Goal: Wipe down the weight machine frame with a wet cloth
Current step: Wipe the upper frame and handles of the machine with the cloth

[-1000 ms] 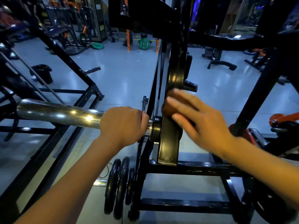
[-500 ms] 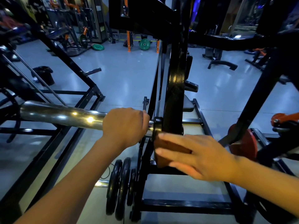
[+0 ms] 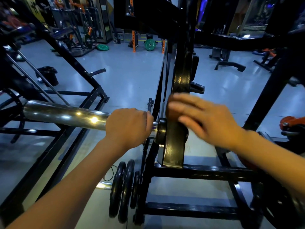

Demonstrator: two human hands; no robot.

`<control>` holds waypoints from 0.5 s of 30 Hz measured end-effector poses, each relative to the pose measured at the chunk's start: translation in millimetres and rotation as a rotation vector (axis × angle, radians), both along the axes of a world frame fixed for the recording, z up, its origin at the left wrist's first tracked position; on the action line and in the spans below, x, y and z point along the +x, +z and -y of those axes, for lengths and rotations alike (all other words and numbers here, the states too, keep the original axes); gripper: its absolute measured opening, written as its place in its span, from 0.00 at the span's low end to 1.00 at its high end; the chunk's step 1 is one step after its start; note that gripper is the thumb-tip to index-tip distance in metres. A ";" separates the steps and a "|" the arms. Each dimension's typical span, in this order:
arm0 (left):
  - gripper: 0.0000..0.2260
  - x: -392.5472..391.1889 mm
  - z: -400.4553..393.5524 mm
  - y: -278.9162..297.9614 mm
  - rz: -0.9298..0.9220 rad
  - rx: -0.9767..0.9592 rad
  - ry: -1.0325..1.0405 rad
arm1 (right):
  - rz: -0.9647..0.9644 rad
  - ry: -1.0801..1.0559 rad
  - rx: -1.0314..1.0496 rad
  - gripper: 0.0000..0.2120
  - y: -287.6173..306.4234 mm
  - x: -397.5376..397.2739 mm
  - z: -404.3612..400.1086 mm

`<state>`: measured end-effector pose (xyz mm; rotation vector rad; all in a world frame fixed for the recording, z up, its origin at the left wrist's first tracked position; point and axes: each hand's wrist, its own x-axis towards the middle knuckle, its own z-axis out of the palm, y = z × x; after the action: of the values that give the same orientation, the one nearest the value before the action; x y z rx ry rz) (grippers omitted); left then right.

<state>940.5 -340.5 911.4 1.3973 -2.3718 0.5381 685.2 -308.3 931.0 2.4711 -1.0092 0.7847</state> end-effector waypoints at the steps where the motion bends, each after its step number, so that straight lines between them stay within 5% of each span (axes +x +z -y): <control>1: 0.23 -0.2 -0.4 -0.3 -0.005 0.002 -0.004 | 0.089 -0.087 0.006 0.21 3.3 0.5 3.3; 3: 0.25 -1.4 -0.7 -1.0 -0.019 -0.006 0.010 | 0.104 -0.098 0.008 0.22 -9.4 6.7 -8.5; 8: 0.27 -3.2 -0.5 -0.7 -0.022 -0.018 0.042 | -0.314 0.260 0.021 0.20 -34.3 3.4 -25.8; 13: 0.27 -2.5 -0.7 -2.0 -0.020 -0.026 0.041 | 0.231 -0.056 0.028 0.21 -15.1 5.0 -0.5; 15: 0.25 -2.5 0.0 -2.0 -0.021 -0.027 0.038 | 0.283 -0.031 0.071 0.20 -34.5 15.3 -20.5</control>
<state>938.1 -340.5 909.4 1.4316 -2.3177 0.5600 700.5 -287.8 896.5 2.4424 -1.1873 1.1303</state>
